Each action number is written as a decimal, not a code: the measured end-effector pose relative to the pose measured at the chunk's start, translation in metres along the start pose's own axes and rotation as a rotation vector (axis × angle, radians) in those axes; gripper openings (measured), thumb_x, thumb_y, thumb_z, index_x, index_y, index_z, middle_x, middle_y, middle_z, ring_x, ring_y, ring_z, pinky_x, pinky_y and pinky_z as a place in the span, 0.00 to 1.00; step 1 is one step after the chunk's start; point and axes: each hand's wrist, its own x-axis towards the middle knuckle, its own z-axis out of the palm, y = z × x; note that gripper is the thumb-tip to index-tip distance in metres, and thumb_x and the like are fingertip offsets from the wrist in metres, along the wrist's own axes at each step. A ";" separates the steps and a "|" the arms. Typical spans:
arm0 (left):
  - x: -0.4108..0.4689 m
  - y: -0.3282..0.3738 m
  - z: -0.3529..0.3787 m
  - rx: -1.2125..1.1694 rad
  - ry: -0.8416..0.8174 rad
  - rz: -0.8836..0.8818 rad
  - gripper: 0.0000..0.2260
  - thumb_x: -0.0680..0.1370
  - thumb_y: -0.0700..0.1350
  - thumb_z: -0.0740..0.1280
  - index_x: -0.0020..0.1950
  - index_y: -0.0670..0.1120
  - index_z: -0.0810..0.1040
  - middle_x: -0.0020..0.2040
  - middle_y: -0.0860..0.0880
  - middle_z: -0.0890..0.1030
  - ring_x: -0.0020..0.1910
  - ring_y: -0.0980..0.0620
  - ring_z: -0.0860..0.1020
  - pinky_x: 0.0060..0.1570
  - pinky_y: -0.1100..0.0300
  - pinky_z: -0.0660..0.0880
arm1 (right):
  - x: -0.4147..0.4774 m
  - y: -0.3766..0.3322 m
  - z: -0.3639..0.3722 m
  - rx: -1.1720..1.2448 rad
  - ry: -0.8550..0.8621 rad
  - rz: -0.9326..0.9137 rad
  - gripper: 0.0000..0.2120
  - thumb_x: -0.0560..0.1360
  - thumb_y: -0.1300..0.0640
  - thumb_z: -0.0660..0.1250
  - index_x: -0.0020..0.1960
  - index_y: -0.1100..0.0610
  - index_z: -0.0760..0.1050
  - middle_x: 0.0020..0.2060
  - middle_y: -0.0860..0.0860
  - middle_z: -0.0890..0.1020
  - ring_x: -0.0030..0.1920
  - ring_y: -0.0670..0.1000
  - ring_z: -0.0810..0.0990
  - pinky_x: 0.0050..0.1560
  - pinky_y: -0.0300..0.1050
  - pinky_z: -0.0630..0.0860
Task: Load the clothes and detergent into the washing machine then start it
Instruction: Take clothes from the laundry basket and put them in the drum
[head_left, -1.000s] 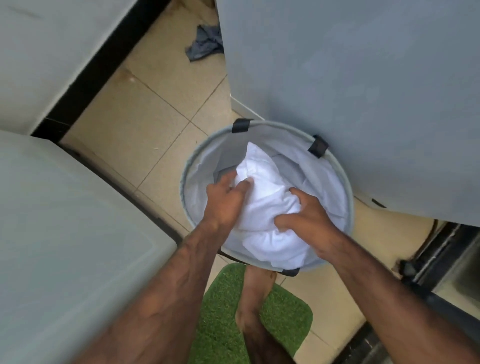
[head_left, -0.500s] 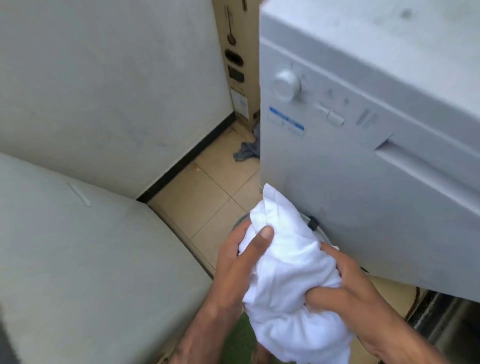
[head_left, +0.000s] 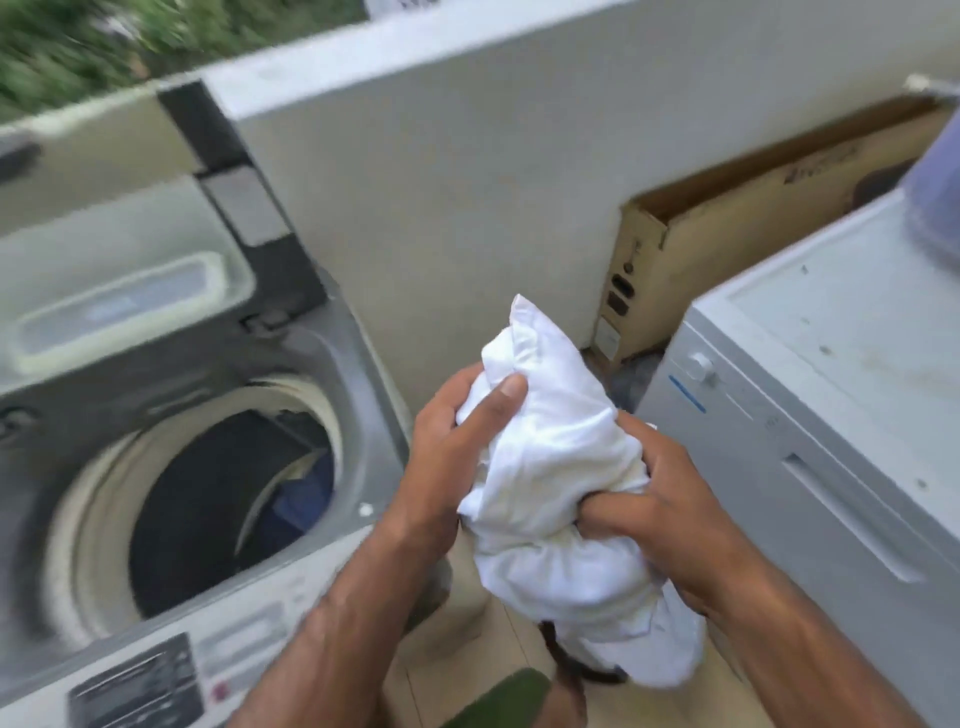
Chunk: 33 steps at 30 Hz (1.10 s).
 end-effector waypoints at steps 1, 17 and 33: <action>-0.005 0.014 -0.014 -0.005 0.026 0.031 0.14 0.78 0.52 0.75 0.60 0.46 0.84 0.57 0.42 0.87 0.58 0.40 0.85 0.58 0.42 0.82 | 0.002 -0.016 0.012 -0.009 -0.033 -0.028 0.25 0.60 0.61 0.71 0.57 0.49 0.81 0.49 0.50 0.87 0.51 0.53 0.87 0.49 0.59 0.85; -0.057 0.083 -0.277 -0.155 0.296 0.108 0.14 0.78 0.55 0.74 0.55 0.46 0.83 0.46 0.50 0.86 0.44 0.53 0.85 0.43 0.57 0.79 | 0.044 -0.133 0.270 -0.217 -0.301 -0.077 0.26 0.54 0.58 0.73 0.54 0.53 0.80 0.50 0.58 0.86 0.53 0.62 0.85 0.50 0.65 0.82; -0.025 -0.017 -0.424 -0.207 0.452 -0.439 0.32 0.66 0.64 0.71 0.62 0.45 0.80 0.51 0.45 0.85 0.57 0.40 0.85 0.49 0.49 0.81 | 0.115 -0.080 0.422 -0.398 -0.435 0.342 0.12 0.66 0.67 0.71 0.49 0.59 0.83 0.44 0.57 0.88 0.41 0.50 0.86 0.44 0.47 0.80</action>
